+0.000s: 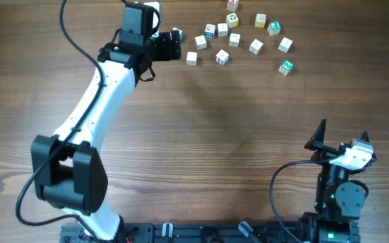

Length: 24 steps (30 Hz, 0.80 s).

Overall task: Form a horizontal line
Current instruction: 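Reach the left gripper forward toward the block cluster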

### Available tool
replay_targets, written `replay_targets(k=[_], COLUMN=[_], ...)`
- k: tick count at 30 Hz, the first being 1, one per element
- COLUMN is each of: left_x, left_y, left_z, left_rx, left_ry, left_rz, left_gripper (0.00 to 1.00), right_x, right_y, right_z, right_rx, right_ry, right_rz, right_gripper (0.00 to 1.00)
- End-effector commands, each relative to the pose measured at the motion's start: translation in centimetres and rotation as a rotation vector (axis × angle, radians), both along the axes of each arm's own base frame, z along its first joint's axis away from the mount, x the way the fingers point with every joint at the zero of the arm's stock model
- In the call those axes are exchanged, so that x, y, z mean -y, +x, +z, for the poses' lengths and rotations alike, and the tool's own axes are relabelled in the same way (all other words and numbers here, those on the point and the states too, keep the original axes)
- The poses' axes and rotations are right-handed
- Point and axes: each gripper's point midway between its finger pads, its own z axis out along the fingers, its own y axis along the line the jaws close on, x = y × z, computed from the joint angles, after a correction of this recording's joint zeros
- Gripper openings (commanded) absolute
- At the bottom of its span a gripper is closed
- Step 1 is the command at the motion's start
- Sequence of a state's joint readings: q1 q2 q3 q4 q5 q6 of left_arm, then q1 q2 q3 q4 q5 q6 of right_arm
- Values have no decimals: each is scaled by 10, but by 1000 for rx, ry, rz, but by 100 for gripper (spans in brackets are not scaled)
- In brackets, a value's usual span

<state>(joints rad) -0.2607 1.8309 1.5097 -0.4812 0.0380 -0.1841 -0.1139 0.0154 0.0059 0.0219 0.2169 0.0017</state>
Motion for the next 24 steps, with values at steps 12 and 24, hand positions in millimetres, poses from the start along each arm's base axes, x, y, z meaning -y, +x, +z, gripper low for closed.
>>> replay_targets(k=[12, 24], left_x=[43, 59], left_y=[23, 34], left_z=[-55, -62], left_rx=[-2, 43], left_ry=[26, 14], left_rz=[-140, -160], left_gripper=[93, 93], right_x=[-2, -2], right_y=[0, 0], right_z=[3, 3], right_rx=[12, 12], right_ry=[-3, -2], right_rz=[10, 10], right_gripper=[100, 100])
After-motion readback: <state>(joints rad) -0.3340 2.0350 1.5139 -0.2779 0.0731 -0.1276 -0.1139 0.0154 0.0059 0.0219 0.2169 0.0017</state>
